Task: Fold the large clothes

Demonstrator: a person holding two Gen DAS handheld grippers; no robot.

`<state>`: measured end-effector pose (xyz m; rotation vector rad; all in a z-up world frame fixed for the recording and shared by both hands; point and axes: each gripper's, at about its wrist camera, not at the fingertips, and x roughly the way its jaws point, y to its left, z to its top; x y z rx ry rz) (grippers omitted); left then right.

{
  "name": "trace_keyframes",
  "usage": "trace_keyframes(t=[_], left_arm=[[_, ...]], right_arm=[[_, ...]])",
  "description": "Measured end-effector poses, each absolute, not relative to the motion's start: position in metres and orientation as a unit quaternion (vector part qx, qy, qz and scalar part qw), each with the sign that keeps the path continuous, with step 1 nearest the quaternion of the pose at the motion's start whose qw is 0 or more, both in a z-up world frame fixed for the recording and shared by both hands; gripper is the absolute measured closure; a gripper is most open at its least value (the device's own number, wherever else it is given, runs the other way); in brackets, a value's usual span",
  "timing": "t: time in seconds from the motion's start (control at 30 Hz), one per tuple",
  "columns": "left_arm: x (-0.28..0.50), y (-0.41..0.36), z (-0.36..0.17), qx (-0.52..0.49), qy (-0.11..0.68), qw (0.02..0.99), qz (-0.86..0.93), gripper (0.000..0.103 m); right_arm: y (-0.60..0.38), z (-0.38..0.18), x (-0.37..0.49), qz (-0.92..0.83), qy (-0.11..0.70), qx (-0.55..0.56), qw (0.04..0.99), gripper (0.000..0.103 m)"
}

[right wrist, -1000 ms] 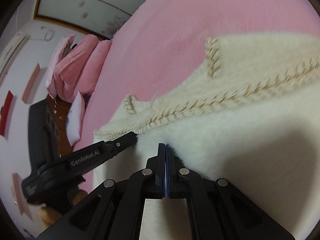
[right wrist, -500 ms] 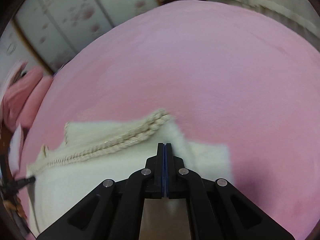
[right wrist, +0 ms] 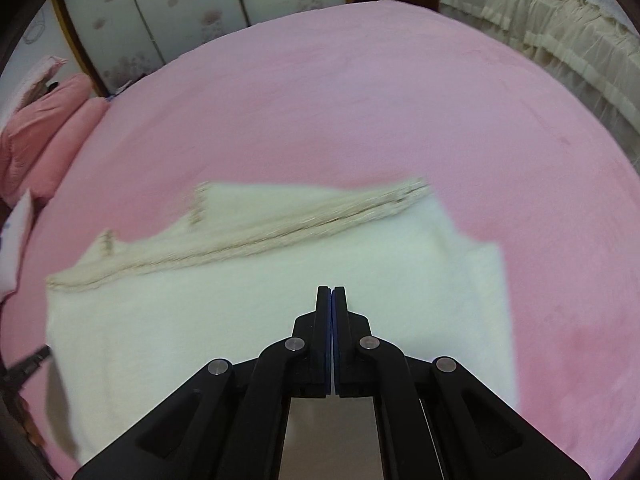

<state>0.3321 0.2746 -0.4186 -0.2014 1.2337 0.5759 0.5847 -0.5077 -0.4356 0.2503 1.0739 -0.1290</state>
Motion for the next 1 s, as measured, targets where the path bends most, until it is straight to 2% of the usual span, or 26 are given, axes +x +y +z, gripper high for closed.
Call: trace_keyframes(t=[0.13,0.43,0.6,0.83,0.93,1.0], left_arm=[[0.281,0.279,-0.419,-0.153,0.572,0.751,0.291,0.102],[0.202,0.264,-0.415,-0.212,0.569,0.737,0.297,0.102],[0.166,0.238,-0.418,-0.273,0.563,0.721,0.297,0.102],[0.120,0.238,-0.438,-0.374,0.558,0.679,0.296,0.102],[0.099,0.230,-0.444,-0.421,0.538,0.671,0.288,0.093],[0.092,0.225,-0.444,-0.440,0.522,0.678,0.273,0.072]], right_arm=[[-0.471,-0.443,0.596,-0.010,0.529,0.134,0.838,0.103],[-0.437,-0.454,0.619,0.052,0.607,0.169,0.775,0.103],[-0.416,-0.471,0.634,0.054,0.645,0.130,0.751,0.103],[-0.365,-0.485,0.631,0.027,0.678,0.048,0.733,0.103],[-0.337,-0.490,0.639,0.016,0.688,0.030,0.725,0.103],[-0.342,-0.495,0.643,0.016,0.688,0.020,0.725,0.103]])
